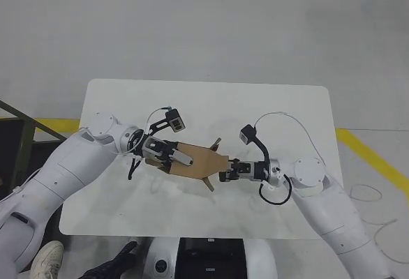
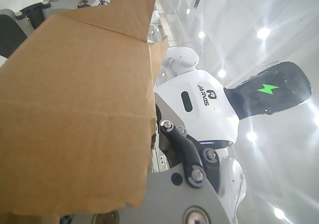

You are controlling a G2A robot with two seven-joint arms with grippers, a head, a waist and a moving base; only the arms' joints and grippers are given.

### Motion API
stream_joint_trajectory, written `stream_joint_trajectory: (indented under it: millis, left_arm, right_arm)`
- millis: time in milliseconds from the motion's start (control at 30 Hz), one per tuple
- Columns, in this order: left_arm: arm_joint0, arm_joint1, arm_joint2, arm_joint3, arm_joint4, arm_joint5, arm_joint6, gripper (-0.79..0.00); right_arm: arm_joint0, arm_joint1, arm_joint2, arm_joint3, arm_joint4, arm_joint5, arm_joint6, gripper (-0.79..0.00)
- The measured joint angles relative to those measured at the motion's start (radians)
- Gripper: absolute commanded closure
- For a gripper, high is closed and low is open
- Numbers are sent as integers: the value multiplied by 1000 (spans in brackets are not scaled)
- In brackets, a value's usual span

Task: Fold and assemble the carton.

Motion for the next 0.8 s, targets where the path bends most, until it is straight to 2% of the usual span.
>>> stream_joint_trajectory:
  millis: [800]
  left_arm:
    - [0, 0, 0, 0, 0, 0, 0, 0]
  right_arm:
    - [15, -6, -54, -38, -51, 28, -34, -785]
